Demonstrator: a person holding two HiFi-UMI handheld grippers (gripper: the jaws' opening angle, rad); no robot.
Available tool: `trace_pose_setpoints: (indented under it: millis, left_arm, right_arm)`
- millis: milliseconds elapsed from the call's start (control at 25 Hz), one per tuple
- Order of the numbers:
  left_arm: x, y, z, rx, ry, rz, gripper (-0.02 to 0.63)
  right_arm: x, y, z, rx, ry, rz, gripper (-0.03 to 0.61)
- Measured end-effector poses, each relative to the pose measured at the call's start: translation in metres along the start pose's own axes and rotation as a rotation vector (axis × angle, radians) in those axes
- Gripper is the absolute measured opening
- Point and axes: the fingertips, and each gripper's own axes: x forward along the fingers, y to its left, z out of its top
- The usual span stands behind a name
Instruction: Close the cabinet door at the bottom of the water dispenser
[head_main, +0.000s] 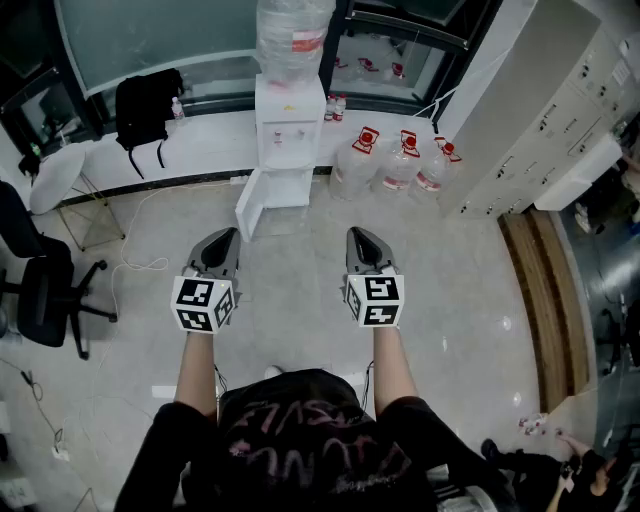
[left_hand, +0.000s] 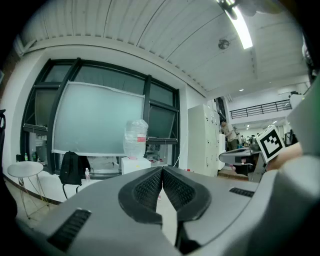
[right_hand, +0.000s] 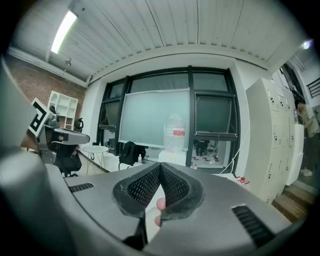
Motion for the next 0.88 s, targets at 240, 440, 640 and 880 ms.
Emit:
trace_pose_setpoints:
  millis: [240, 440, 640, 880]
  left_arm:
    - [-0.004, -0.004, -0.003, 0.000, 0.002, -0.011, 0.015]
    - [-0.008, 0.000, -0.007, -0.003, 0.004, -0.024, 0.015]
    - [-0.010, 0.008, -0.008, -0.008, 0.004, -0.021, 0.015]
    - [0.007, 0.016, -0.019, -0.027, 0.027, -0.025, 0.015]
  right_arm:
    - [-0.004, 0.004, -0.003, 0.000, 0.003, -0.003, 0.012]
    - [-0.003, 0.009, -0.003, -0.002, 0.003, -0.025, 0.012]
    - [-0.001, 0.015, -0.005, -0.023, 0.012, -0.020, 0.012]
    - [0.012, 0.014, -0.021, -0.031, 0.045, -0.014, 0.012]
